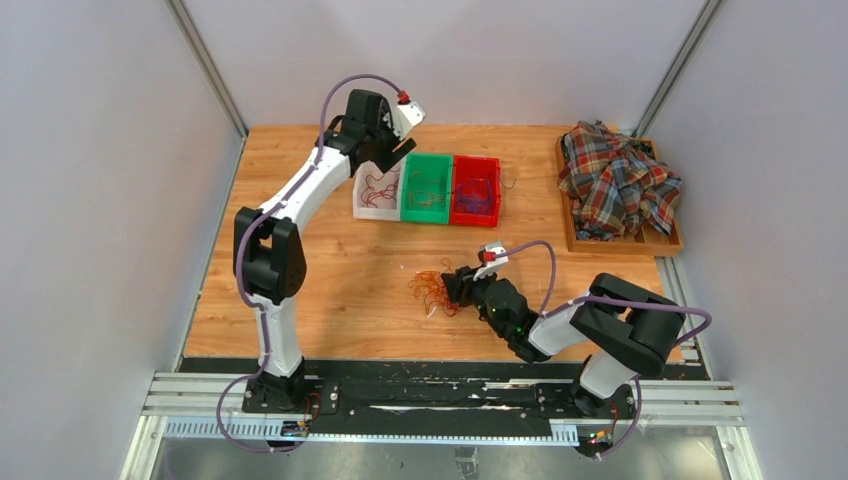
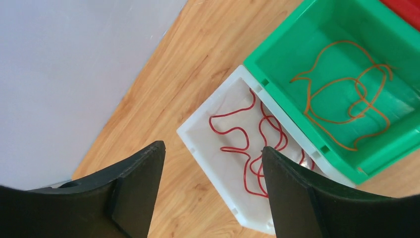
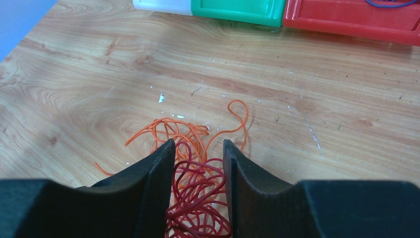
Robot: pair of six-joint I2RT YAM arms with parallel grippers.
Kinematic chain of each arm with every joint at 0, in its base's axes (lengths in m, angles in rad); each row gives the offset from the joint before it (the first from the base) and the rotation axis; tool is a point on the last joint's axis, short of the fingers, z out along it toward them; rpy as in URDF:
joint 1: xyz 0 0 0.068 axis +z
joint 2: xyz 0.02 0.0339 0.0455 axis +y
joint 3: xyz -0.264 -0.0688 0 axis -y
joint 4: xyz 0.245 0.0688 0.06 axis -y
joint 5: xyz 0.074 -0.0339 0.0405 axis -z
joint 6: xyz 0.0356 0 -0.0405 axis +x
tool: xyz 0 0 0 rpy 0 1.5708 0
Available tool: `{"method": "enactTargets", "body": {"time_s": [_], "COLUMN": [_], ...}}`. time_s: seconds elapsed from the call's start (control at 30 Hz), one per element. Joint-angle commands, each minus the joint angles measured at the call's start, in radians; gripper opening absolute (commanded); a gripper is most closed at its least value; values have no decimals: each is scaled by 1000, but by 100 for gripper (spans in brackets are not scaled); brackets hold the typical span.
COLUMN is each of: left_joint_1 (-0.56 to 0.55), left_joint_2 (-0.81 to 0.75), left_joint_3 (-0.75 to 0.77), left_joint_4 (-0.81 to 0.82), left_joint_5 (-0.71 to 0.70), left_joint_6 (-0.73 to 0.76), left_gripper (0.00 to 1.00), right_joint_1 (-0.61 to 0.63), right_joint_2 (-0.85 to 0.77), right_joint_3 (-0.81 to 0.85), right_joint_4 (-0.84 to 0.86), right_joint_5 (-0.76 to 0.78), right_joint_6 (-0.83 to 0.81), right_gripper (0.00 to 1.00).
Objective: Untangle the cables
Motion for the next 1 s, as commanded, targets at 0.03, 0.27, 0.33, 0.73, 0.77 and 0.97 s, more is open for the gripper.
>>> {"method": "enactTargets", "body": {"time_s": [0.03,0.27,0.33,0.73,0.77,0.97], "left_joint_1": [11,12,11,11,11,14], "left_joint_2": [-79,-104,-84,92,105,143], "left_joint_3": [9,-132,-149,-131,-130,-170], "left_joint_4": [-168,-299,-298,-53,-33,77], "left_joint_5": [117,233,208,37,30,-39], "left_joint_6": [64,192,229,191,182,185], "left_gripper": [77,63,56,34,32,12], "right_joint_1": [27,27,27,27,27,27], "right_joint_2": [-15,-9,-8,-1,-3,2], "right_joint_3": [-17,-19,-17,-17,-20,-21], "right_joint_4": [49,60,60,67,69,78], "right_joint_5": [33,36,37,46,48,49], "right_joint_6": [-8,-6,-5,-6,-6,-6], "right_gripper": [42,42,42,40,40,38]}}
